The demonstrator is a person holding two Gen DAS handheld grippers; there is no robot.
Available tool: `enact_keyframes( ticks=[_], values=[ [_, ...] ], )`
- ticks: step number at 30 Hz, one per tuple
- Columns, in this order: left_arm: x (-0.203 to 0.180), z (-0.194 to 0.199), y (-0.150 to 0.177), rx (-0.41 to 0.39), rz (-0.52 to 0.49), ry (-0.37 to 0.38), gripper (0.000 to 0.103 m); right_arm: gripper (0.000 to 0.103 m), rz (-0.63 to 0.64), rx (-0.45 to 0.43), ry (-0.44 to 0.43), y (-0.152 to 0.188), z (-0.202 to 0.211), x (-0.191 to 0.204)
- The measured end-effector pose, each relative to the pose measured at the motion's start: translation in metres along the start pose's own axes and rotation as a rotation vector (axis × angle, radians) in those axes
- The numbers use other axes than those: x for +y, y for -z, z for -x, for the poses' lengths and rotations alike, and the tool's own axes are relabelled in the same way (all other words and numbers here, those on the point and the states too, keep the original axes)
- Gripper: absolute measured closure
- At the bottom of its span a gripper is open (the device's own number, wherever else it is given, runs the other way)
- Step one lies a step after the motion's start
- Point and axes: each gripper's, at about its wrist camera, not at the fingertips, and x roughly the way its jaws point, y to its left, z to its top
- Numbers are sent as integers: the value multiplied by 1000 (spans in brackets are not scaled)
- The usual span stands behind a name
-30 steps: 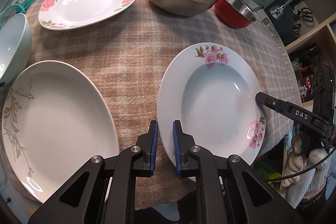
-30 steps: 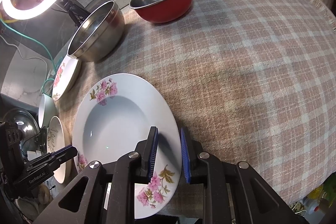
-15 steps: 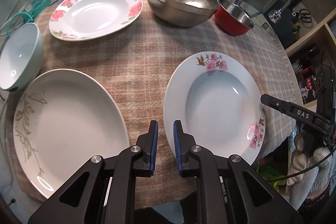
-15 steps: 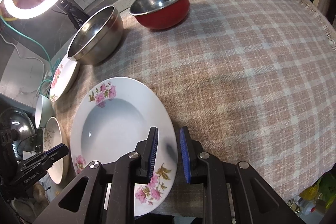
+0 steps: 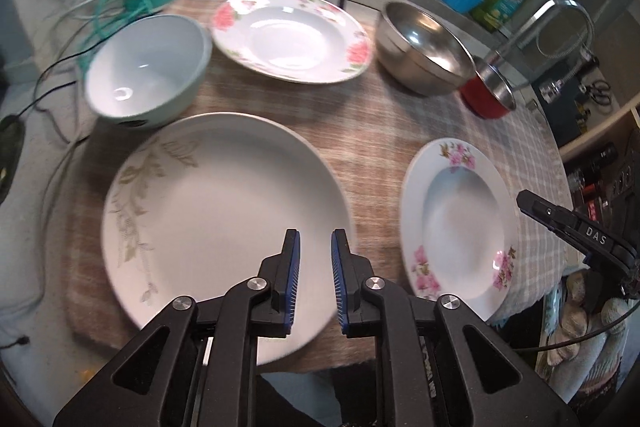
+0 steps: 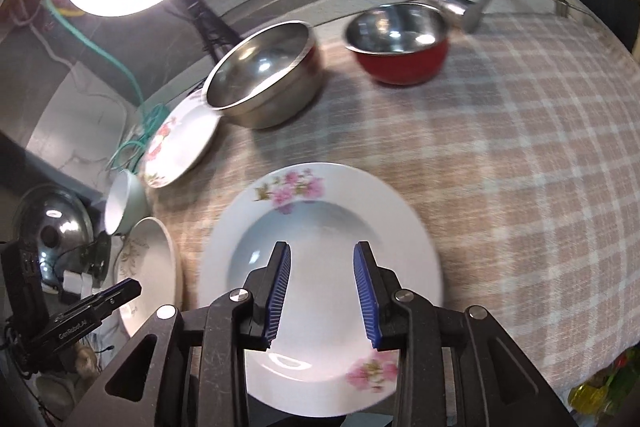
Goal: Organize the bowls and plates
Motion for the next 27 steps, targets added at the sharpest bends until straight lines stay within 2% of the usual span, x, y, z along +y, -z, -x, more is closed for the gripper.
enact_keyframes(
  ticks=[14,16,23,27],
  values=[
    [81,29,19,-72,205,-102,85,73,196,90,-99,5,-44,91],
    [89,31,21,-78,221,-115,82,73,216,103,-109,7,-50,100],
    [109,28,25,-74,250,-147,81,73,270,154,-123,12,-77,129],
    [117,23,25,-62,272,-130,81,73,285,183,-122,15,-88,137]
  ],
)
